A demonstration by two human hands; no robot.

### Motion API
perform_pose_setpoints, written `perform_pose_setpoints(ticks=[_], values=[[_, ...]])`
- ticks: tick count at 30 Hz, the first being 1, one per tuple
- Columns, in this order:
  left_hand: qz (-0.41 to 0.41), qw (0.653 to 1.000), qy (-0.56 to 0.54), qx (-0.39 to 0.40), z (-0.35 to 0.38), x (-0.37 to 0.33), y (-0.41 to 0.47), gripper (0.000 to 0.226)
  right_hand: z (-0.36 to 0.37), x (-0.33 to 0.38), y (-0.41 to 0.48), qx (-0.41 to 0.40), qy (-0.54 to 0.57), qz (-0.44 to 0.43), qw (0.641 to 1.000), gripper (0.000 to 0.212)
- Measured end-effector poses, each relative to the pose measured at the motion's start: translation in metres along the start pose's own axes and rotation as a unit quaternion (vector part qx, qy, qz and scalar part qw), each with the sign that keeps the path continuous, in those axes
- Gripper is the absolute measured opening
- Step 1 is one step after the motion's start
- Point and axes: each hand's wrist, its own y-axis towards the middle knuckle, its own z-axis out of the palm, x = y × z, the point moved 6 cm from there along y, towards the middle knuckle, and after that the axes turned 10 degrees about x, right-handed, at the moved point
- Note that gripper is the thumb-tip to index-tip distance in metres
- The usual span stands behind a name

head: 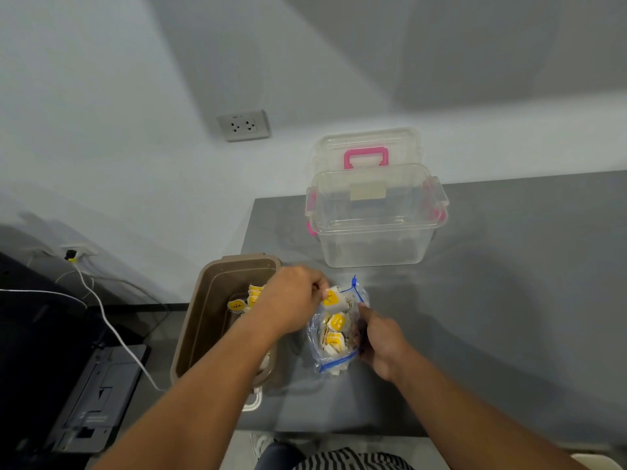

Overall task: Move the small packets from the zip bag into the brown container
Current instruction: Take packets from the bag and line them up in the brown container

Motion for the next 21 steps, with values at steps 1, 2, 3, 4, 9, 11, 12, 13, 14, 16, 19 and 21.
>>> perform_pose_setpoints(ticks=[1, 2, 3, 4, 9, 11, 12, 13, 14, 16, 19, 21], values=[[-0.002, 1.000, -0.009, -0.009, -0.009, 0.002, -0.002, 0.009, 0.000, 0.001, 0.000, -0.002, 0.000, 0.000, 1.000, 0.032], [-0.005, 1.000, -0.018, -0.019, -0.020, 0.006, -0.005, 0.008, 0.000, 0.001, -0.001, -0.002, 0.001, 0.001, 1.000, 0.032], [-0.006, 0.999, -0.023, -0.031, -0.032, 0.010, -0.009, 0.008, 0.001, 0.001, 0.000, -0.002, 0.001, 0.003, 1.000, 0.033], [-0.010, 0.999, -0.021, -0.042, -0.045, 0.016, -0.013, 0.008, 0.001, 0.001, 0.000, -0.002, 0.002, 0.003, 1.000, 0.033], [-0.029, 0.997, 0.038, -0.065, -0.095, 0.055, -0.029, 0.008, 0.006, 0.003, 0.000, 0.010, 0.020, -0.003, 1.000, 0.032], [-0.053, 0.995, 0.070, -0.043, -0.099, 0.074, -0.029, 0.010, 0.007, 0.003, 0.002, 0.016, 0.026, 0.000, 1.000, 0.031], [-0.066, 0.993, 0.094, -0.027, -0.098, 0.082, -0.028, 0.011, 0.007, 0.003, 0.002, 0.019, 0.024, 0.001, 1.000, 0.031], [-0.076, 0.990, 0.122, -0.009, -0.096, 0.090, -0.026, 0.011, 0.008, 0.004, 0.002, 0.022, 0.023, 0.001, 1.000, 0.030], [-0.088, 0.985, 0.150, 0.012, -0.093, 0.097, -0.023, 0.011, 0.009, 0.004, 0.002, 0.024, 0.022, 0.002, 0.999, 0.030], [-0.113, 0.971, 0.201, 0.057, -0.083, 0.109, -0.018, 0.014, 0.011, 0.005, 0.002, 0.025, 0.023, 0.000, 0.999, 0.030], [-0.125, 0.953, 0.246, 0.124, -0.066, 0.122, -0.011, 0.018, 0.013, 0.005, 0.003, 0.024, 0.022, 0.001, 0.999, 0.030], [-0.123, 0.943, 0.267, 0.159, -0.058, 0.127, -0.007, 0.019, 0.013, 0.004, 0.003, 0.022, 0.023, 0.001, 0.999, 0.030]])
